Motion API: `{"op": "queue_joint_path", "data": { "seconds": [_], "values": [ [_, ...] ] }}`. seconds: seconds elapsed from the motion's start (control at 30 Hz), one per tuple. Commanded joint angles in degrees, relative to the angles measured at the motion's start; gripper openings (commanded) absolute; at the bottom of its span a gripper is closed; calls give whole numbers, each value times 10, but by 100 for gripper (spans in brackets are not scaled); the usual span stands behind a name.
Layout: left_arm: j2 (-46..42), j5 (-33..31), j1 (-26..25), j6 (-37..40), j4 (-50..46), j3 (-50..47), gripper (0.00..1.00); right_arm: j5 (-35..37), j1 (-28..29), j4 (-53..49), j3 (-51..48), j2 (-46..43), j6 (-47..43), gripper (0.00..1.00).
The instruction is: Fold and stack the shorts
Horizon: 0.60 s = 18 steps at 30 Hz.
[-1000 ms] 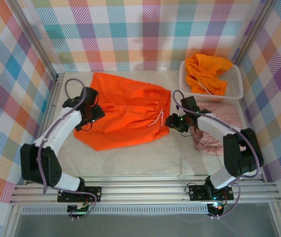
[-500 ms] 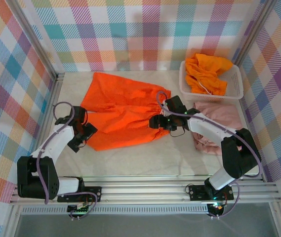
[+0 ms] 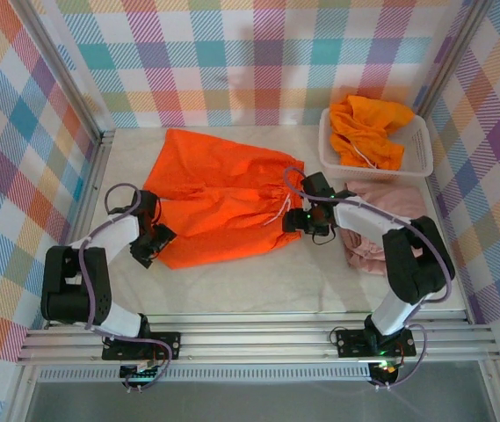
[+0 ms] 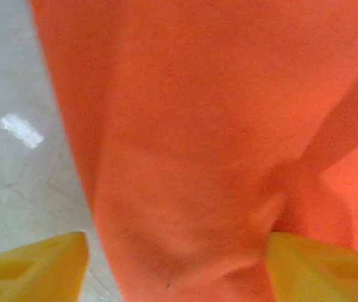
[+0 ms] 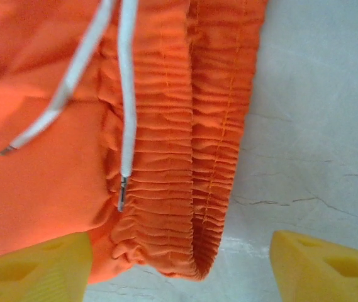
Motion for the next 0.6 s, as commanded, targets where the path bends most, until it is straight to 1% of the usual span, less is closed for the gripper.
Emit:
{"op": "queue_joint_path", "data": {
  "seconds": [0.0,0.1,0.2,0.27,0.33,0.4,0.5,0.53,0.57],
  "values": [
    [15,-5,-5,5,2,32,64,-25,2,-7,14,25,-5,67],
    [24,-28,-15,13,-12,53,49,-35,2,-4,21,40,-3,57],
    [25,-53,-26,22,-35,74,29,-40,2,-1,23,48,-2,47],
    [20,-64,-32,33,-51,91,12,-40,2,-2,26,51,-2,36],
    [12,-88,-40,45,-79,114,1,-39,2,-3,27,53,-2,27],
    [3,-130,-54,60,-121,146,0,-40,1,-8,28,51,-1,17],
    [-12,-223,-92,87,-191,203,0,-41,2,-18,29,39,2,3],
    [-13,-251,-106,94,-216,225,0,-41,2,-22,29,32,3,0],
    [-12,-270,-119,102,-242,244,0,-41,2,-26,29,24,5,0]
  ]
}}
